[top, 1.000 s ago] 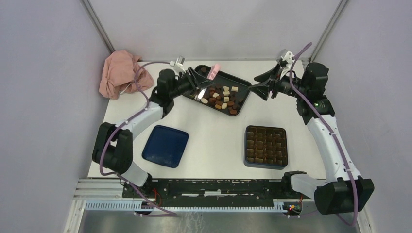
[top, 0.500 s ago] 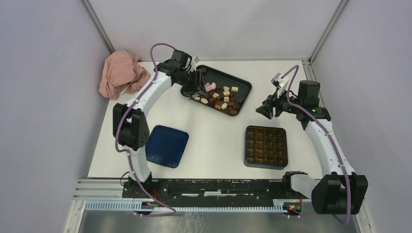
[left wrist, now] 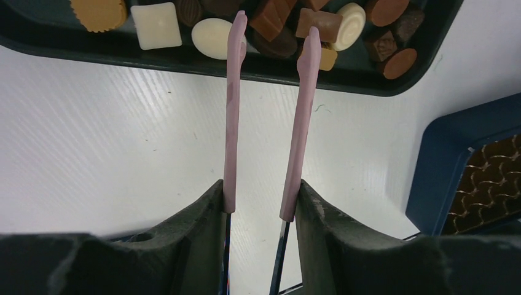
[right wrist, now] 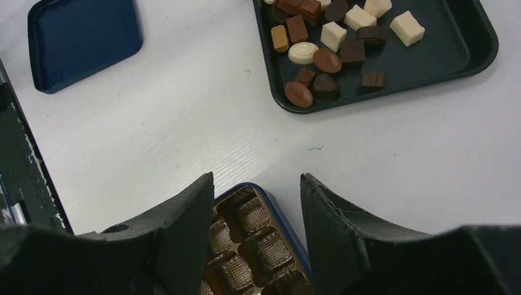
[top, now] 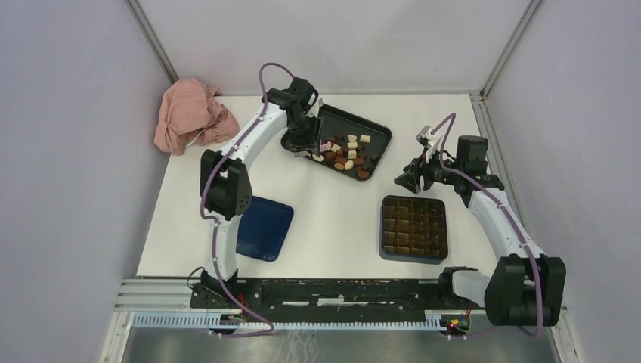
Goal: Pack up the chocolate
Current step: Pick up the fake chocolate from the plate.
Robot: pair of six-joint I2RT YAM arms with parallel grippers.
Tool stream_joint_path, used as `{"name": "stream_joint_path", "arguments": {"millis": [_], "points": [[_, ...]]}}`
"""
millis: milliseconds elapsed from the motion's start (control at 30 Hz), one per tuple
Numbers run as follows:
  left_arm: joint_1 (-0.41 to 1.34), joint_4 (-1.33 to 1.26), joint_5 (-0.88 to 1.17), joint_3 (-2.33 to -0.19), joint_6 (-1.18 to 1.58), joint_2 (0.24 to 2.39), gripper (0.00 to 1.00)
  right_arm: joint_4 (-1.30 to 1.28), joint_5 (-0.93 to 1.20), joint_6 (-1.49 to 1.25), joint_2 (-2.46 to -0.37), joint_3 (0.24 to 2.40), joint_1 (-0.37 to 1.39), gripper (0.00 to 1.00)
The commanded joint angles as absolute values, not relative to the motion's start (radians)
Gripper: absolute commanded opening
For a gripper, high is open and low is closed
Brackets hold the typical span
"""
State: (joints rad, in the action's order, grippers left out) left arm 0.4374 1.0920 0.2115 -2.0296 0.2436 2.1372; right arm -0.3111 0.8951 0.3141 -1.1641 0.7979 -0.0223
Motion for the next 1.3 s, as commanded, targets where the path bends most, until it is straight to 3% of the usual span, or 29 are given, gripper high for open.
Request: {"name": "stream_joint_path", "arguments": {"millis": [0,467,1267], "points": [[0.436,1.132,0.131,-2.108,0.166,2.148,0.49,-0.22,0.955,0.359,-1.204,0.789,-0.028,0.59],[0.442,1.101,0.241,-2.121,0.077,2.171,0.49,-0.222,1.018,0.479,-1.218,0.723,-0.032,0.6],[0.482,1.145,0.143,-2.17,0.097,2.243,0.49,-0.27,1.014,0.524,-1.238,0.741,-0.032,0.6]]}}
